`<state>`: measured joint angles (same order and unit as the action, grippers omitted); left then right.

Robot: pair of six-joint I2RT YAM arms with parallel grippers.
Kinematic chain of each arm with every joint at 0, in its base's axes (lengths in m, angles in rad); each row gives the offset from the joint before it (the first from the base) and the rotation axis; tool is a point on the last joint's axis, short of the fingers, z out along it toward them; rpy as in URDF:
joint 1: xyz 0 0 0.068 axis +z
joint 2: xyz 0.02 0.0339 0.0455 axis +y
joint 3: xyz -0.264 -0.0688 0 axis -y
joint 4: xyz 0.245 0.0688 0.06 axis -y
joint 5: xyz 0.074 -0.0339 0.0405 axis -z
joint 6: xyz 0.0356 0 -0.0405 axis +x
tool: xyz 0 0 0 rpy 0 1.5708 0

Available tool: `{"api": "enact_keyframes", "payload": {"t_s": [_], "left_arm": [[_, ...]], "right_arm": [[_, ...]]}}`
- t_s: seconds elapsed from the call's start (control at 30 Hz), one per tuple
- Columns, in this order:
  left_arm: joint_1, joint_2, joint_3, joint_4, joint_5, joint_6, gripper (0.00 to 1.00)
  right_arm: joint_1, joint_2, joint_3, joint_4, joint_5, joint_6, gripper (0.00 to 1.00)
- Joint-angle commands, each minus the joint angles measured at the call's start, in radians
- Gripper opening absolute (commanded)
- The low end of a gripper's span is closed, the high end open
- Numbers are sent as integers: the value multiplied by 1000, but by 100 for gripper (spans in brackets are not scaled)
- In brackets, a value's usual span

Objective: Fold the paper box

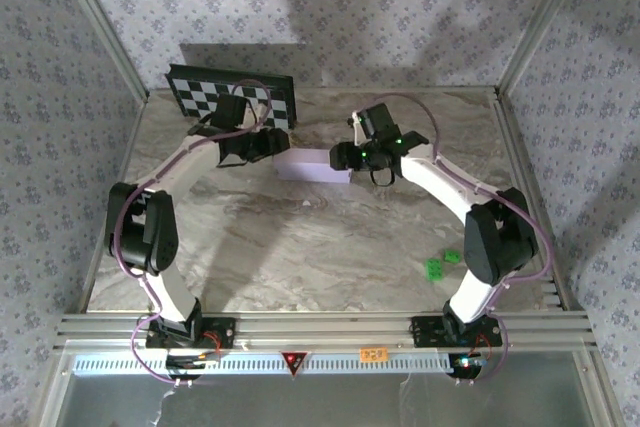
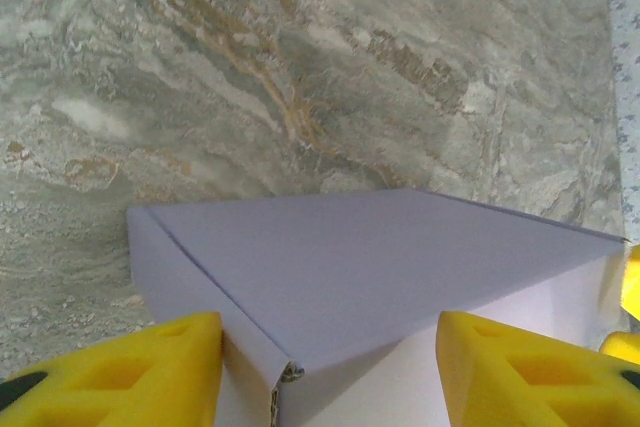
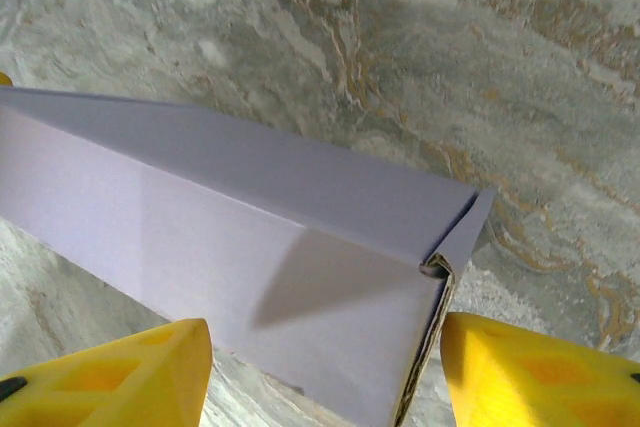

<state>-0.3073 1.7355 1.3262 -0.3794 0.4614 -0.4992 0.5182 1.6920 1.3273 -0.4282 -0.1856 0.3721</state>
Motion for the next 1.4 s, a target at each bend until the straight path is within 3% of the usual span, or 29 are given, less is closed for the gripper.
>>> {"api": "enact_keyframes", "payload": {"t_s": [0.0, 0.47, 0.7, 0.97, 1.37], "left_arm": [[-19, -50, -80, 55, 105, -3, 58], [-17, -154, -406, 148, 68, -59, 59], [-10, -140, -360, 113, 17, -23, 59], [-4, -41, -276, 117, 58, -10, 54], [-1, 42, -248, 174, 102, -33, 47]], "right_arm": [[43, -45, -50, 11, -40, 1, 64], [88, -85, -309, 84, -120, 162, 68], [16, -48, -281, 71, -146, 142, 69], [-44, 70, -181, 63, -204, 93, 67], [-10, 208, -51, 120, -268, 119, 61]]}}
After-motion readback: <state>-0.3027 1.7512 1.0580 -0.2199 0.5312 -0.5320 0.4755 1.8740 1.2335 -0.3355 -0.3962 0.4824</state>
